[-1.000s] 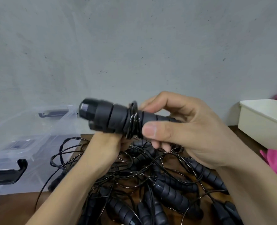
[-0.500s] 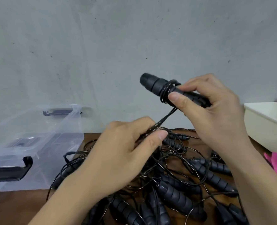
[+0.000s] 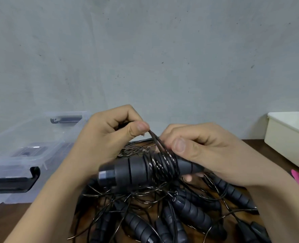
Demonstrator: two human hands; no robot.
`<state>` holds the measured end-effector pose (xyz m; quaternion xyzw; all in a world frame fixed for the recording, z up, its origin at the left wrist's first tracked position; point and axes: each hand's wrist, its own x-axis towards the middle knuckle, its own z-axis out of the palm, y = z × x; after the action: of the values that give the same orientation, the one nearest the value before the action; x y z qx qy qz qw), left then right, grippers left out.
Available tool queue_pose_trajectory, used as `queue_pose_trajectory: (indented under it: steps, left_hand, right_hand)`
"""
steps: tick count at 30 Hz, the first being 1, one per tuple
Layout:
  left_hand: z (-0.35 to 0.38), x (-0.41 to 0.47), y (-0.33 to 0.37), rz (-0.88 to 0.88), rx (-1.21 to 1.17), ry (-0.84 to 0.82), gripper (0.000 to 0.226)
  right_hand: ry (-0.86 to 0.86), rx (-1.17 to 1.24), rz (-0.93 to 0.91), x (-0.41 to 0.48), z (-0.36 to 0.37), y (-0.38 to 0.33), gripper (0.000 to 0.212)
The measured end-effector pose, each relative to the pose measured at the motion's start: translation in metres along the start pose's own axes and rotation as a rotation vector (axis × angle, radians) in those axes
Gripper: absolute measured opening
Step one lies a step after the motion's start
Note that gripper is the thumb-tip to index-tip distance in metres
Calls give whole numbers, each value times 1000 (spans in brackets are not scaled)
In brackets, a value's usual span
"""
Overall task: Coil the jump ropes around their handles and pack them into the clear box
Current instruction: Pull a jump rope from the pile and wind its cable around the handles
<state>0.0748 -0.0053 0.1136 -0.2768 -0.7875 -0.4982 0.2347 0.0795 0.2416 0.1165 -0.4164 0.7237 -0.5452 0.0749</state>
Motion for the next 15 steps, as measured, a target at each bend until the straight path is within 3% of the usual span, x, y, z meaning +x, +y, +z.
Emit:
queue_pose_trajectory:
  steps: [4,6,8,10,13,15]
  left_hand:
    - [16,3,-5,-142,-271,-84,34]
    - [26,1,-11,-310,-240,2,26]
    - [37,-1,-16,-499,-92,214,28]
    - [47,-1,-21,-319,-54,109,20]
    - [51,-11,-17,-263,-230,-89,41]
    - [54,-10,-12,-185,-151,-128,45]
  right_hand:
    - [49,90,-38,-7,-6,-8,47]
    - [68,154,-63,-9,-9,-10,41]
    - [96,227,-120,-8,-9,-11,35]
    - [190,263,-158,-5,-8,-11,32]
    - [367,311,-209,-1,-7,-10,31]
    - [454,301,-258,2,-6,-10,27]
